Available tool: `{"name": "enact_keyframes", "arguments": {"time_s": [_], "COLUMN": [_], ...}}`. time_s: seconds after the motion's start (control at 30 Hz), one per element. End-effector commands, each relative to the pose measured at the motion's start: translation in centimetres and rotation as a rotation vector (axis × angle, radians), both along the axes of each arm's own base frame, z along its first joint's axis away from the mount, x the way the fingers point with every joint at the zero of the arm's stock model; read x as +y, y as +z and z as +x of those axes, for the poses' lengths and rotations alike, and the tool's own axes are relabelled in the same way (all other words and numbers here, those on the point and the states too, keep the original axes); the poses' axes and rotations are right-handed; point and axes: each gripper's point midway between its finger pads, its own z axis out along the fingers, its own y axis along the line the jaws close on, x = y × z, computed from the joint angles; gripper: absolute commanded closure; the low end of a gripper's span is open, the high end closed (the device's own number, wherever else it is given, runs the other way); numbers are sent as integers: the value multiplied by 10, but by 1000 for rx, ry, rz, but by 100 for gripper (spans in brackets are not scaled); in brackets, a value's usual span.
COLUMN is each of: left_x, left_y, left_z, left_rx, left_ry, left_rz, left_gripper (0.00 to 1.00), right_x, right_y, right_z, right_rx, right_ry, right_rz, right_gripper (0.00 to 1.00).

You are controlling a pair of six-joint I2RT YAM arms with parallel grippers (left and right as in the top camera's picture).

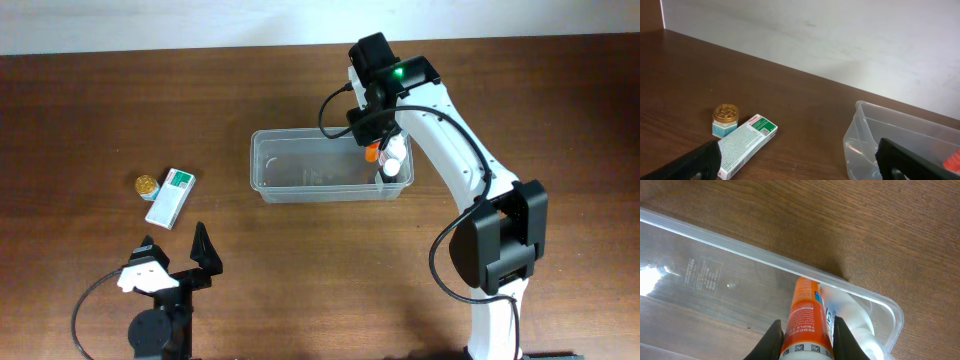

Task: Pack container
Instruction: 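Lower the orange tube into the container next to the bottles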

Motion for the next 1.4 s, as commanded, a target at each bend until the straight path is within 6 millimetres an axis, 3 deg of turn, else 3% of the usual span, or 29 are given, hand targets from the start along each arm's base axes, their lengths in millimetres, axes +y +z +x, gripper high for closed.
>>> {"name": "enact_keyframes", "arguments": {"time_s": [0.0, 0.7, 1.1, 1.27, 1.37], "left_x": [0, 0, 0, 0, 0], "left_y": [-1, -1, -1, -1, -1], "left_z": [0, 0, 0, 0, 0], "left_rx": [-4, -4, -4, -4, -4], "left_ry": [-6, -6, -6, -6, -6], "left_rz": [8, 8, 8, 8, 8], "left_gripper": [1, 1, 1, 1, 1], "right_x": [-2, -4, -6, -6, -6], "right_y": [-1, -3, -28, -30, -29], "right_z": [1, 1, -6, -5, -4], "right_rx": [-7, -3, 30, 25, 22], "right_ry": [-12, -42, -87, -89, -89], "right_rz": [-16, -16, -18, -15, -14], "right_gripper": [83, 83, 83, 83, 73]}}
